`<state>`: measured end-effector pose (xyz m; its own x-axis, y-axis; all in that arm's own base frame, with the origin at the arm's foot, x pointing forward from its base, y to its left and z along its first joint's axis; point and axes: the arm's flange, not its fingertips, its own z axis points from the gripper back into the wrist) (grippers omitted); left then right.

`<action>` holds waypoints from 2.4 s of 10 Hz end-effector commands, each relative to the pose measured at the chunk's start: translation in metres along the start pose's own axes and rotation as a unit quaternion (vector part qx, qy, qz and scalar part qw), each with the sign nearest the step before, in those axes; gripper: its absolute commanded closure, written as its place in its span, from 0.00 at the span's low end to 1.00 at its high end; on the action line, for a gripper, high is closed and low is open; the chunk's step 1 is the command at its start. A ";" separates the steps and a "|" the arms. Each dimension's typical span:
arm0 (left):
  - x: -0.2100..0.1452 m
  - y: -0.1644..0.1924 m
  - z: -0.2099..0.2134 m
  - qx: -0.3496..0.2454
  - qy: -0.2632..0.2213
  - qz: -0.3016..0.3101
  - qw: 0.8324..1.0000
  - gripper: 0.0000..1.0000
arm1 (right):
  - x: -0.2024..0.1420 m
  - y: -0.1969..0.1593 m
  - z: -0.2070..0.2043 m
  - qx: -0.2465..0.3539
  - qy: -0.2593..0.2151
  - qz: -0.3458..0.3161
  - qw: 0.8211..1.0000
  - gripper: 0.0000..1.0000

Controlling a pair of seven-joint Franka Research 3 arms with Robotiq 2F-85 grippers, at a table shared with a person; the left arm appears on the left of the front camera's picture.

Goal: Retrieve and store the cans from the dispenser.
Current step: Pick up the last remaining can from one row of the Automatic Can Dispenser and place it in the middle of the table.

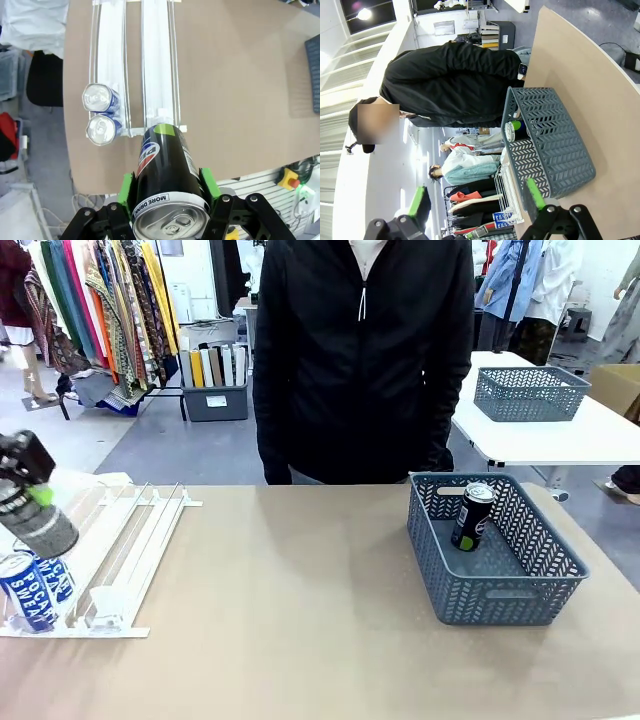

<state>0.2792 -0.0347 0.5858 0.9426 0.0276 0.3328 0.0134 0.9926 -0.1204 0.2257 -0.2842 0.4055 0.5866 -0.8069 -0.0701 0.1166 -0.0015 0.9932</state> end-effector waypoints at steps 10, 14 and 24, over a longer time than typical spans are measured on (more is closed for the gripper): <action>0.043 -0.153 -0.076 -0.025 0.035 -0.035 0.998 1.00 | -0.002 0.004 0.002 0.001 0.002 -0.001 1.000 0.00; 0.068 -0.330 -0.192 0.014 0.063 -0.126 0.990 1.00 | -0.002 0.004 0.002 0.001 0.002 -0.001 1.000 0.00; 0.077 -0.336 -0.271 0.023 0.150 -0.125 0.980 0.89 | -0.002 0.004 0.002 0.001 0.002 -0.001 1.000 0.00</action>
<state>0.4376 -0.4031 0.3905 0.9688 -0.2416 0.0548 0.2421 0.9702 -0.0024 0.2257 -0.2841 0.4056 0.5866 -0.8069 -0.0698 0.1164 -0.0013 0.9932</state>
